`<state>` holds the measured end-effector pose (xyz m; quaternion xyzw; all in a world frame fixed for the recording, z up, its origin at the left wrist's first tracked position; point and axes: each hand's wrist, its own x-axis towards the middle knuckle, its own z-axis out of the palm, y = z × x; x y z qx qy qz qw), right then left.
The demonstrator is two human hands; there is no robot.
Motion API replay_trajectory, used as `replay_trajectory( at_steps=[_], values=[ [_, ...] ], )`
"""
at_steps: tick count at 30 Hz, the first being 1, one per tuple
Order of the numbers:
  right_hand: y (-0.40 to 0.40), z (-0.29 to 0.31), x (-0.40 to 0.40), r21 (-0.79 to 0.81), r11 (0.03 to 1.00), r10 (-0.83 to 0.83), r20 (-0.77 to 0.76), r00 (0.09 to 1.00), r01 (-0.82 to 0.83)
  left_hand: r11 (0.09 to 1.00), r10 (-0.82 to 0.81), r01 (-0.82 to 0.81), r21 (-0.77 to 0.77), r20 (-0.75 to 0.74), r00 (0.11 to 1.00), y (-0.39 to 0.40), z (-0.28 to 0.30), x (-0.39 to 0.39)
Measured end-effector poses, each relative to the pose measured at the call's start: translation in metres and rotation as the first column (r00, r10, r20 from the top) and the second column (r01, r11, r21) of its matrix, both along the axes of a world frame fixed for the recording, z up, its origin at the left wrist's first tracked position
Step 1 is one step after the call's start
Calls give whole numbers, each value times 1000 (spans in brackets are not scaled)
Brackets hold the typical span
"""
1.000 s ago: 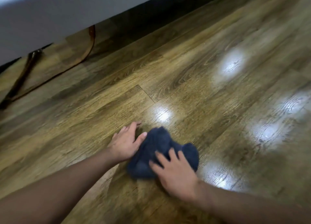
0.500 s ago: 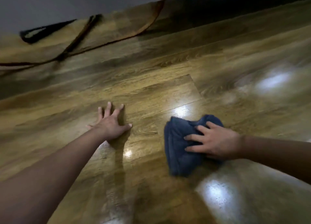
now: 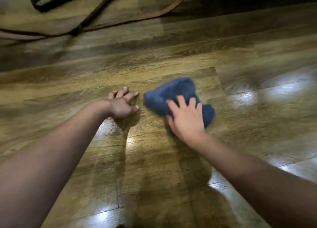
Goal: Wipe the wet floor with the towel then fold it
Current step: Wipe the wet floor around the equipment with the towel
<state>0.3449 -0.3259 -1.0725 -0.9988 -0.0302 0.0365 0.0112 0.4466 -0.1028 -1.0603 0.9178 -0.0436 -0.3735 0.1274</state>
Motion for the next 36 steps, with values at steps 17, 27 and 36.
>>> replay_trajectory(
  at_steps=[17,27,36],
  values=[
    [34,-6,-5,-19,636,771,-27,636,-772,914,398,-404,28,130,908,91,-31,-142],
    [84,-5,71,24,994,103,34,994,-104,879,477,-471,76,-164,863,114,-4,-178],
    [31,10,-48,25,848,522,-203,828,-529,888,459,-451,90,-169,872,118,3,-176]
  ],
)
